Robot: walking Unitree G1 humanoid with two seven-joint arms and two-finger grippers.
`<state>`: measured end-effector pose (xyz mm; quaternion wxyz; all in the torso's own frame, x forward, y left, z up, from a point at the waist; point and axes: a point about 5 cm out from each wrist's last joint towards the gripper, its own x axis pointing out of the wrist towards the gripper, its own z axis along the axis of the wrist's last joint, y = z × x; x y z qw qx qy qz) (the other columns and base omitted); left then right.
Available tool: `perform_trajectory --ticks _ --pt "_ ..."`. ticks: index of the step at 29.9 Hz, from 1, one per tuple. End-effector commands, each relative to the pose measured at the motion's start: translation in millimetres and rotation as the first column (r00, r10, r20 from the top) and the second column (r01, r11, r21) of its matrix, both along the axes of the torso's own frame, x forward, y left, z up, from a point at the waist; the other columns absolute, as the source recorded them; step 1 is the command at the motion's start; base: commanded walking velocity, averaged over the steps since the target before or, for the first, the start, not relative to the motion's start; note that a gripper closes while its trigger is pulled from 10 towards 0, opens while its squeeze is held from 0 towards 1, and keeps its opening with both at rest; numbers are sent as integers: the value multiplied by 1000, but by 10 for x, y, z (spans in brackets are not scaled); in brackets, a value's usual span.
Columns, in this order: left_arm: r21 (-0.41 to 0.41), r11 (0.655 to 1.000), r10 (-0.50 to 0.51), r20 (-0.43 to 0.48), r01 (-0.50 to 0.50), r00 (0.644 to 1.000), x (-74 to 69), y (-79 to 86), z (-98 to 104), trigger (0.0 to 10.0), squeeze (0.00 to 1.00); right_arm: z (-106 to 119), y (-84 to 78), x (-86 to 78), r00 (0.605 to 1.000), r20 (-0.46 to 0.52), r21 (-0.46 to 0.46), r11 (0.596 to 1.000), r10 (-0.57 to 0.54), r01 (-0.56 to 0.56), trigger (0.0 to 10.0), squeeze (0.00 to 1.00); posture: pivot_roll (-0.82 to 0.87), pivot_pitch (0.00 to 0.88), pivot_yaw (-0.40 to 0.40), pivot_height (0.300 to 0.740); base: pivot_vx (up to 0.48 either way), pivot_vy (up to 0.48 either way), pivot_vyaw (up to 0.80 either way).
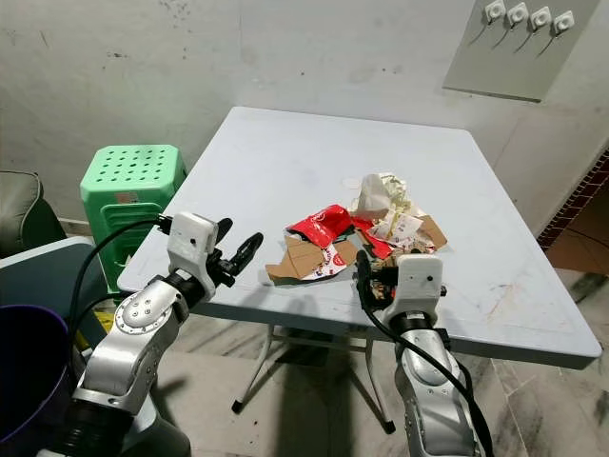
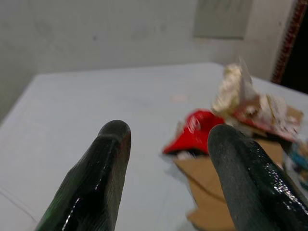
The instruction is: Picking trash to rubbish bin
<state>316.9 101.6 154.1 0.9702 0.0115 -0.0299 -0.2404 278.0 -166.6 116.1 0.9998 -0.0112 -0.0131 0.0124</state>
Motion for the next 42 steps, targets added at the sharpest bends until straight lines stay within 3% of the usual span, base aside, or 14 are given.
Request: perform_trajectory --ticks 1,8,18,26,34,41,42 --pt "-6 1000 11 -4 -11 1000 29 -11 26 10000 0 55 -2 -4 1000 19 -7 1000 -3 4 10000 0 -35 0 -45 740 0 0 0" --pt "-67 997 43 -44 -46 998 68 51 16 10000 0 50 35 -22 1000 21 0 1000 15 -15 10000 0 -37 0 -44 740 0 -337 0" --pt "-61 996 64 -60 -68 996 88 52 3 10000 0 27 53 -51 1000 10 -3 1000 28 -28 10000 0 -38 0 -47 740 0 -430 0" --pt "-76 982 162 -131 -173 978 149 97 -62 10000 0 19 70 -65 999 0 -1 999 39 -39 10000 0 -39 0 -48 740 0 0 0" --pt "-26 992 124 -94 -127 988 111 64 -78 10000 0 -17 125 -92 985 -44 37 985 167 -166 10000 0 -43 0 -50 740 0 0 0" --pt "-28 990 132 -102 -135 986 112 73 -88 10000 0 -18 123 -94 978 -42 53 978 204 -201 10000 0 -39 0 -54 740 0 0 0" --pt "-29 990 132 -103 -136 986 110 73 -89 10000 0 -15 121 -93 978 -39 49 978 203 -201 10000 518 -39 0 -54 740 0 0 0"
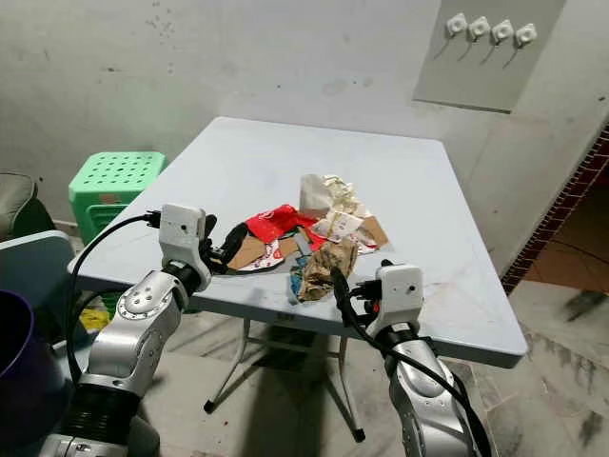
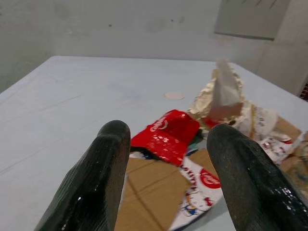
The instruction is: Picking trash to rubbish bin
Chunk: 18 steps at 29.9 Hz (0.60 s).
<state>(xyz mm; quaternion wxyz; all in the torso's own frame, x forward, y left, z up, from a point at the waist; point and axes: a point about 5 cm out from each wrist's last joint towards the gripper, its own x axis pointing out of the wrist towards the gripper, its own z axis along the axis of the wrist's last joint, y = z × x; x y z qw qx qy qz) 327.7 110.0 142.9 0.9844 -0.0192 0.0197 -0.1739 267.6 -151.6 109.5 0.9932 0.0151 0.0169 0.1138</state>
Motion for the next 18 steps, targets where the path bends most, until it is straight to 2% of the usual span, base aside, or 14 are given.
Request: perform_trajectory --ticks 1,2,9,14,15,16,17,18 --pt "3 1000 0 8 0 1000 -2 -12 21 10000 0 52 -34 9 1000 18 -4 1000 -3 3 10000 690 -35 0 -57 740 0 0 0" --pt "7 1000 1 10 -1 1000 -9 -14 20 10000 0 51 -36 10 1000 13 12 1000 -3 3 10000 1000 -34 0 -59 740 0 0 0" --pt "14 1000 -4 15 4 1000 -22 -12 21 10000 0 60 -43 20 1000 15 8 1000 8 -8 10000 1000 -31 0 -60 740 0 0 0" --pt "46 997 -56 33 54 998 -46 -51 28 10000 0 41 -58 34 1000 0 -1 1000 8 -8 10000 1000 -32 0 -56 740 0 0 0" --pt "58 992 -115 28 113 993 -85 -107 2 10000 0 25 -70 63 1000 -12 -29 1000 2 -2 10000 561 -33 0 -54 740 0 0 0" --pt "65 987 -148 21 147 989 -107 -138 -14 10000 0 25 -75 81 1000 -15 -40 999 -2 1 10000 561 -33 0 -54 740 0 0 0" --pt "77 984 -163 25 160 986 -121 -154 -20 10000 0 25 -77 90 1000 -18 -35 999 -1 1 10000 0 -34 0 -51 740 0 0 0" --pt "86 982 -170 29 167 985 -129 -163 -23 10000 0 25 -78 95 1000 -21 -31 1000 -1 0 10000 0 -34 0 -51 740 0 0 0"
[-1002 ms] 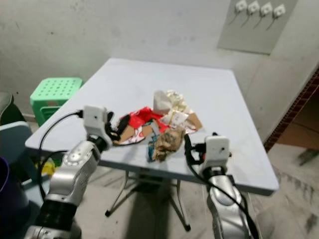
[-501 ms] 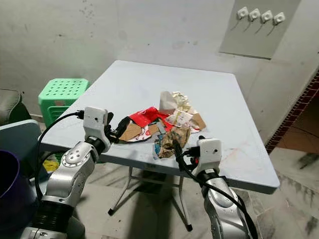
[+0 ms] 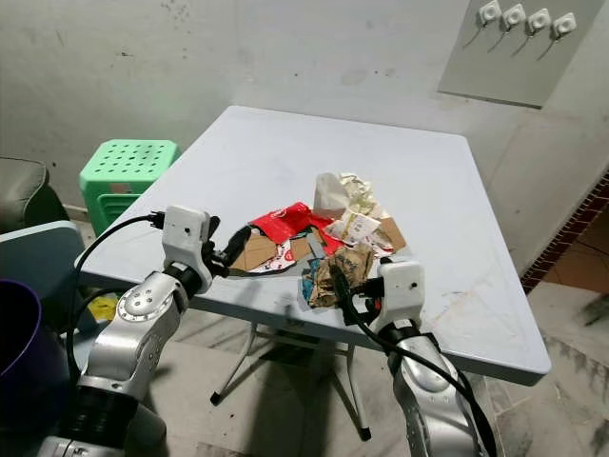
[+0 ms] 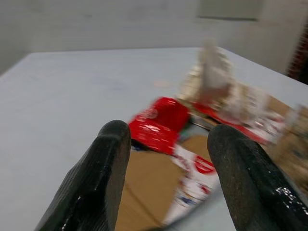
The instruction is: Picking trash to rubbish bin
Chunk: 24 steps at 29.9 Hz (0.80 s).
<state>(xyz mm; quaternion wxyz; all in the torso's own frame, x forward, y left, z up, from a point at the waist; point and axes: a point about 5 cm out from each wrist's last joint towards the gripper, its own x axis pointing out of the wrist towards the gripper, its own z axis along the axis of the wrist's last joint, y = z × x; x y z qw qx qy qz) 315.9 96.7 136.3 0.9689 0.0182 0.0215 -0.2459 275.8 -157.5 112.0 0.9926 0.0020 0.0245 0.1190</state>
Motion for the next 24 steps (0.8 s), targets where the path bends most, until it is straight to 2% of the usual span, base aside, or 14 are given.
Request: perform_trajectory --ticks 1,9,18,21,24 --pt "33 997 -72 17 71 997 -62 -96 6 10000 0 -5 -41 52 999 -29 7 1000 -23 23 10000 0 -33 0 -52 740 0 0 0" --pt "38 992 -118 17 117 993 -123 -177 -13 10000 0 -20 -36 128 998 -63 64 998 -12 16 10000 0 -32 0 -51 740 0 0 0" --pt "33 992 -122 26 121 992 -110 -186 15 10000 0 -50 30 353 994 -112 136 990 -10 26 10000 0 -28 0 -54 740 0 0 0" --pt "31 992 -119 28 118 992 -103 -181 24 10000 0 -68 47 395 993 -115 126 992 -12 26 10000 0 -20 0 -58 740 0 0 0" --pt "29 994 -109 35 108 993 -97 -167 41 10000 0 -128 63 397 987 -160 136 990 -6 28 10000 0 -13 0 -63 740 0 0 0"
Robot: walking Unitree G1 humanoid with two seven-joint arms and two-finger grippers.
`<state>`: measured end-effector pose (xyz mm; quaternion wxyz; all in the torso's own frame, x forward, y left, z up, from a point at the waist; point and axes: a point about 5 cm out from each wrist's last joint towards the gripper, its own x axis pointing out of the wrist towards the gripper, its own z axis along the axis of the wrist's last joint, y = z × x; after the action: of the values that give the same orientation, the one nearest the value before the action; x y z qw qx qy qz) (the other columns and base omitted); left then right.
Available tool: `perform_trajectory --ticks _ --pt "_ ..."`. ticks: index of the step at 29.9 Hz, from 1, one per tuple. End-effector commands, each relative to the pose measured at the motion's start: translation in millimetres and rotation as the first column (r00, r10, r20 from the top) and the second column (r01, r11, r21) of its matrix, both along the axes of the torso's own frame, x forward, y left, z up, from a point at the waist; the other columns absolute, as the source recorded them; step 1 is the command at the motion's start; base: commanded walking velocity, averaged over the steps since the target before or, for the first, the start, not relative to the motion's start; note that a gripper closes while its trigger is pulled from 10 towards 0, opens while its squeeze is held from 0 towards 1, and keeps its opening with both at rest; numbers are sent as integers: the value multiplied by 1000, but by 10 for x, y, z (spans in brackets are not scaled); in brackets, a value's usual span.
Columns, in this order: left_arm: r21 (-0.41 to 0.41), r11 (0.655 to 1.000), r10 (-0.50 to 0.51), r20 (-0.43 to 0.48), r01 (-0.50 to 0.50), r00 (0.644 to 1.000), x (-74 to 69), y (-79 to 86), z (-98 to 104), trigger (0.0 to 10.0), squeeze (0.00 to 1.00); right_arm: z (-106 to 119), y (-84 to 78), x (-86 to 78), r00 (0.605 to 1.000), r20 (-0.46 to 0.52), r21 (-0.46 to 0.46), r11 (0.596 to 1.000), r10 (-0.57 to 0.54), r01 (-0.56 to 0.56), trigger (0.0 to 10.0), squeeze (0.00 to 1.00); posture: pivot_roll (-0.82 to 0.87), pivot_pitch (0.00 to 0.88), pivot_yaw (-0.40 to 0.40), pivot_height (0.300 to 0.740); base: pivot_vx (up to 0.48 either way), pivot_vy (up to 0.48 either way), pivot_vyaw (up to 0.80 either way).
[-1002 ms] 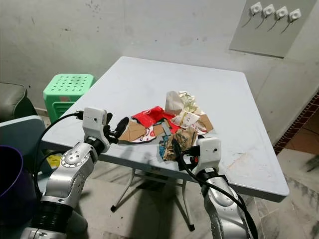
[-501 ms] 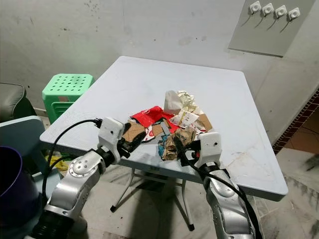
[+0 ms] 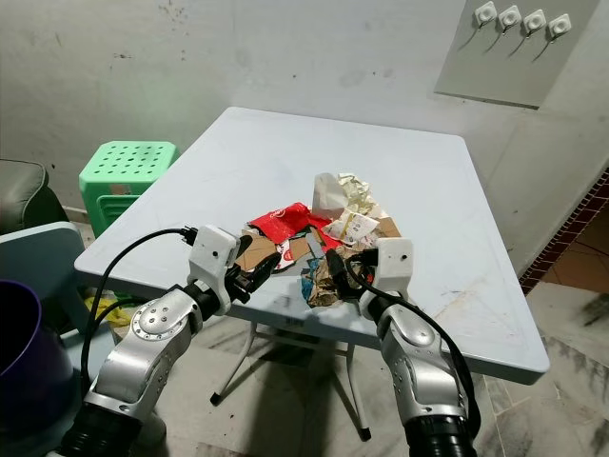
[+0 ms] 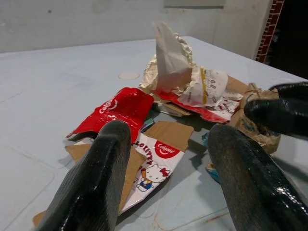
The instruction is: Picking trash to rubbish bin
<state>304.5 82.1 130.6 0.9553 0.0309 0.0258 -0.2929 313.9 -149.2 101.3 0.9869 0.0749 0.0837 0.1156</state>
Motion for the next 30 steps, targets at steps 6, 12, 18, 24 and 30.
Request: perform_trajectory --ticks 6,12,18,24,30 --pt "-2 1000 -5 45 5 999 17 -20 105 10000 0 -134 -16 -24 996 -90 -16 1000 13 -14 10000 0 -10 0 -67 740 0 0 0" --pt "-3 1000 -7 53 8 999 27 -41 122 10000 0 -93 -52 -49 1000 -26 -12 1000 -6 6 0 0 -13 0 -66 740 0 0 0" --pt "-1 1000 -10 58 10 998 34 -47 127 10000 0 -107 -60 -51 999 -41 -23 999 -23 22 0 0 -16 0 -61 740 0 0 0" --pt "3 1000 -17 64 16 998 38 -57 141 10000 0 -145 -60 -81 998 -58 -54 998 -17 14 0 0 -17 0 -59 740 0 0 0" --pt "4 1000 -21 65 21 998 30 -62 141 10000 0 -220 -36 -139 997 -81 -98 995 -2 -6 0 0 -16 0 -58 740 0 0 0"
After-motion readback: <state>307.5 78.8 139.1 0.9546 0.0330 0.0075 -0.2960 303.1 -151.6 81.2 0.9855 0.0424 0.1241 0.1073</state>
